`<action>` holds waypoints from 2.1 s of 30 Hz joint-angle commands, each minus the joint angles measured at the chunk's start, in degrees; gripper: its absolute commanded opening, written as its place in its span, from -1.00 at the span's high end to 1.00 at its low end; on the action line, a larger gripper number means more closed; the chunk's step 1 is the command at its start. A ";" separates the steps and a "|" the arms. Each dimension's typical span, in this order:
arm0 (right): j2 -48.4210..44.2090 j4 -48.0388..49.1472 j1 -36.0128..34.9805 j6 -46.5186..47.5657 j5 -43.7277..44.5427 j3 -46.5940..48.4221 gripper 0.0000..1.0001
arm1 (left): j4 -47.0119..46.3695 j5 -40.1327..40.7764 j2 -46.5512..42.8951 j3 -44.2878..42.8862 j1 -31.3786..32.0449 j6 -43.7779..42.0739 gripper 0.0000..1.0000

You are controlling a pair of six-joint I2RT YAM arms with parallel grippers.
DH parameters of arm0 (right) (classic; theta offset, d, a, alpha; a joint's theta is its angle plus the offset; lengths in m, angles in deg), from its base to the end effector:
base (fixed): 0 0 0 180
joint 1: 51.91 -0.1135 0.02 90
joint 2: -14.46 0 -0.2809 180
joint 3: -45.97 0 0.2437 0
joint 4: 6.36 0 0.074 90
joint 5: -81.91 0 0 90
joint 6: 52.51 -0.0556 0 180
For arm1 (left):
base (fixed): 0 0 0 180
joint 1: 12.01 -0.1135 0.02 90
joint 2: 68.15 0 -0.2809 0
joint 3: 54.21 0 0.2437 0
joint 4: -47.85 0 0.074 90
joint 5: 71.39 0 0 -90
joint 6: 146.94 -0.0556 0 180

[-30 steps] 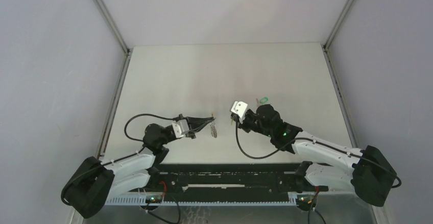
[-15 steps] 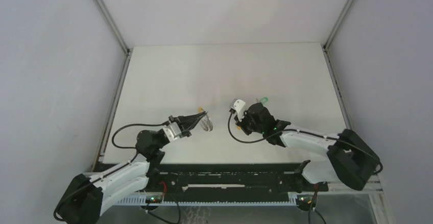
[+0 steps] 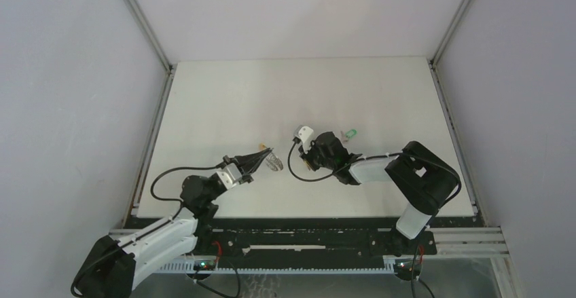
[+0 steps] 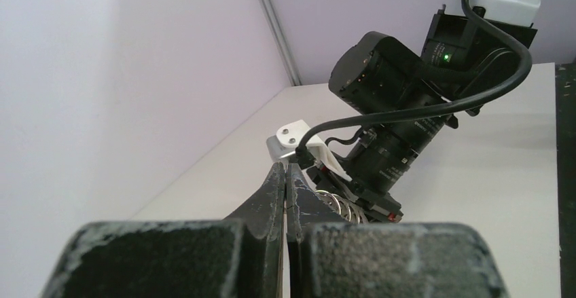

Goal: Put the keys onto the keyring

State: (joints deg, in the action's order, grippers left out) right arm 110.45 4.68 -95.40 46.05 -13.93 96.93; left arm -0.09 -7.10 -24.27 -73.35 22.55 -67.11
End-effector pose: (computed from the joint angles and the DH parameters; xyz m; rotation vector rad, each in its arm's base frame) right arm 0.2346 0.2304 0.1482 -1.0172 1.9474 0.4574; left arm 0.1123 -0.1066 0.2551 0.8156 0.9233 -0.6326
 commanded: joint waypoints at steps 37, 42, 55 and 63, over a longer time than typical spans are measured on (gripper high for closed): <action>6.90 -9.74 -0.11 -0.74 0.61 13.30 0.78 | -1.65 1.37 -1.96 0.75 -0.31 -1.63 1.00; 5.28 -9.10 -0.11 -0.64 0.48 12.99 0.66 | -1.69 1.37 -2.14 0.75 -0.32 -1.65 0.99; -3.64 -6.11 1.21 -0.22 -2.26 12.83 0.44 | -1.84 0.95 -2.64 0.67 -0.35 -1.11 1.00; -18.01 2.43 4.09 5.35 -17.94 4.42 0.42 | -6.31 -0.10 -0.81 0.67 -0.42 1.66 1.00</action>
State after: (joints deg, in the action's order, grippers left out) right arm 98.71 0.03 -92.38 48.03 -21.98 103.77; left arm -0.11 -6.60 -26.11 -73.26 22.51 -67.38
